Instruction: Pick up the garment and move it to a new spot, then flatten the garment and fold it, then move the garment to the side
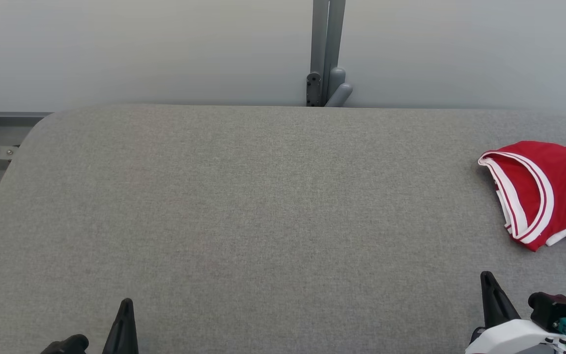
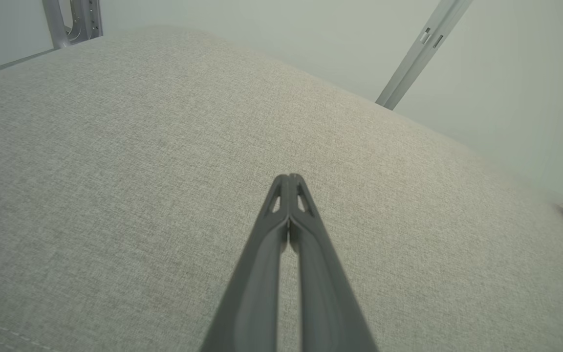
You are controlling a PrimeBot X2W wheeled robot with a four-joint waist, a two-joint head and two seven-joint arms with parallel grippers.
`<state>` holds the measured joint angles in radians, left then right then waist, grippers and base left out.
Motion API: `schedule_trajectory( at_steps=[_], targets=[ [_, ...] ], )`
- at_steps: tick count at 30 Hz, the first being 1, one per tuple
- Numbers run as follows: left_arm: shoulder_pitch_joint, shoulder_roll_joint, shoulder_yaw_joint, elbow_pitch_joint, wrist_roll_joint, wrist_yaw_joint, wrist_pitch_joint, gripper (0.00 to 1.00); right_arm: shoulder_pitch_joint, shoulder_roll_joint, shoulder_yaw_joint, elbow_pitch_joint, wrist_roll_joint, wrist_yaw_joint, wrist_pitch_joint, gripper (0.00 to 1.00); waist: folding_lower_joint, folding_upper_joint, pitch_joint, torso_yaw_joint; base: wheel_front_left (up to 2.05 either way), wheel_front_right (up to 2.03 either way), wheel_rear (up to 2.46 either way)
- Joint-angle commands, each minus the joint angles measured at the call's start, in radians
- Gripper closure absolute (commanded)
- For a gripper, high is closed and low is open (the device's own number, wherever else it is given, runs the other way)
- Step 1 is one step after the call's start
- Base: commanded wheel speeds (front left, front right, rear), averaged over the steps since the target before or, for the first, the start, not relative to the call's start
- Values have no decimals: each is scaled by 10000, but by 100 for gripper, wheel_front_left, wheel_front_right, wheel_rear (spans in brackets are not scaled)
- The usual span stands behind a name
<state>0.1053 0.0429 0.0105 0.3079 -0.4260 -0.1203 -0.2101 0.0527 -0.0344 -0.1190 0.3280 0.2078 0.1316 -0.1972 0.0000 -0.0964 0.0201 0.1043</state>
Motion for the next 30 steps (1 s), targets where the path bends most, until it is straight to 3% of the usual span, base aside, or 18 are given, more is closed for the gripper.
schedule_trajectory(
  at_steps=[1, 30],
  targets=[
    [-308, 23, 89, -179, -313, 59, 73, 100, -279, -47, -15, -132, 390, -2, 71, 100, 0, -8, 14, -10, 0, 0, 0],
    [-1234, 51, 474, -515, -4659, 329, 1271, 100, -1107, -103, 35, -172, 5546, -5, 1183, 100, 0, -9, 210, -285, 0, 0, 0]
  ],
)
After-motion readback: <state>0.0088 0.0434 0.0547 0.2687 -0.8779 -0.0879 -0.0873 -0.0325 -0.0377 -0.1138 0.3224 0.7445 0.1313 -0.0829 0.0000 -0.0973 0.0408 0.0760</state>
